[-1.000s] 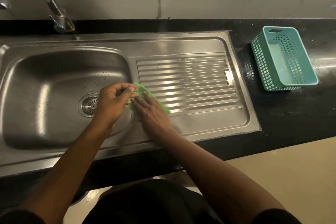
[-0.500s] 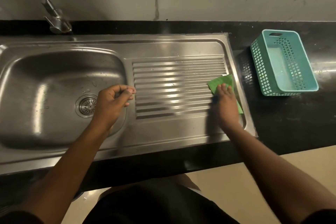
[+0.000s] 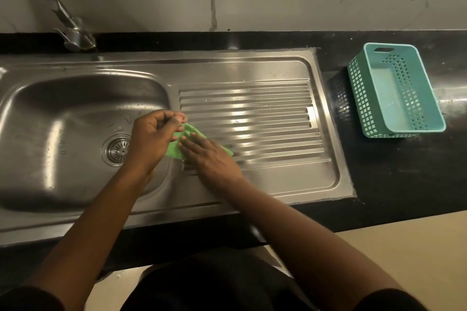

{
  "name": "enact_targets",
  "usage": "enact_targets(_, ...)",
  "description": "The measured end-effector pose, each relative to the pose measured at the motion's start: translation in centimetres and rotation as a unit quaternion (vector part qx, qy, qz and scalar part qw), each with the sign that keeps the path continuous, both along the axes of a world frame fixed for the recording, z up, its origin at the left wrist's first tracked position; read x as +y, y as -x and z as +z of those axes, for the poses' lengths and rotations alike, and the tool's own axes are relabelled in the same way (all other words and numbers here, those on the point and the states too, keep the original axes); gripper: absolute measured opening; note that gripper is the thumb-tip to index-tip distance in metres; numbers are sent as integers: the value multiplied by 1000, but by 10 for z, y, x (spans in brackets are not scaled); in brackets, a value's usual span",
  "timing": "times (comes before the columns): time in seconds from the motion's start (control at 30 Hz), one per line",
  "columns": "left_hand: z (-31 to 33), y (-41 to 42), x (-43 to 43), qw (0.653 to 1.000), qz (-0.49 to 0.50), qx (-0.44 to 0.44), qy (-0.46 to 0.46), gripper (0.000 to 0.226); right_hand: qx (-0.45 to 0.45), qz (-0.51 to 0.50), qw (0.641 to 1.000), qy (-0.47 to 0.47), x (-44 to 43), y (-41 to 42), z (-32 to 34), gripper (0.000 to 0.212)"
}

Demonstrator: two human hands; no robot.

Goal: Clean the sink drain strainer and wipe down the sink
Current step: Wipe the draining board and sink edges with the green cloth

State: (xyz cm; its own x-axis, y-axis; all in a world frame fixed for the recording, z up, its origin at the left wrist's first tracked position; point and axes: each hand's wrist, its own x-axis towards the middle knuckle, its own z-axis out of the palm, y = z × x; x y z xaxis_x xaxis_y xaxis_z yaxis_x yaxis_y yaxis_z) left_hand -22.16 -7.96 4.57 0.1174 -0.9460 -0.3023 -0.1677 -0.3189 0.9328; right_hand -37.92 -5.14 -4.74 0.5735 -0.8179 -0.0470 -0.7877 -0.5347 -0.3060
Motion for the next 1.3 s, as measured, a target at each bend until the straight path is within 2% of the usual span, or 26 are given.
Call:
enact_targets(0.07,0,0,-1,1000,-3,-3,-2,14,-28,-10,999,12,-5,44,-6,54)
enact_targets(0.13,-2,-3,-1,1000,-3,-4,-6,14,-45,-92,994,25,-5,91,-5,63)
enact_targets(0.2,-3,-6,1,1000,-1,-6,-12,13,-16,-186,982,24,-3,147,1,73)
enact_targets(0.3,-6,-11,4,1000,8,0,-19,12,57,-278,959,-27,-8,212,10,84)
enact_targets(0.37,-8,-14,6,1000,14,3,-19,13,69,-338,938,-38,-13,212,9,82)
enact_targets(0.47,-10,-21,7,1000,23,9,-17,13,67,-428,901,-4,-16,149,7,65)
enact_targets(0.5,-11,-22,8,1000,24,9,-18,12,65,-426,902,1,-14,124,6,62)
enact_targets(0.57,-11,-26,9,999,26,6,-22,12,44,-373,927,-23,-12,77,0,64)
enact_targets(0.63,-10,-29,9,999,32,8,-24,12,21,-295,954,-48,-11,27,-3,76)
enact_targets(0.7,-9,-30,10,999,42,6,-27,12,11,-246,965,-86,-10,-19,7,86)
enact_targets(0.77,-7,-32,11,998,50,3,-27,12,3,-210,973,-93,-11,-45,16,79)
enact_targets(0.87,-7,-33,11,998,51,-3,-26,16,-11,-158,986,-52,-14,-37,14,61)
enact_targets(1.0,-8,-31,9,999,40,-8,-32,10,25,-21,999,-20,-22,20,5,59)
enact_targets(1.07,-10,-28,6,999,37,-5,-33,10,35,-38,999,-4,-25,63,3,57)
enact_targets(1.13,-10,-27,5,999,37,1,-34,10,44,-103,994,4,-23,106,2,58)
enact_targets(1.3,-10,-30,3,999,28,3,-32,11,83,-291,951,-67,-29,196,17,66)
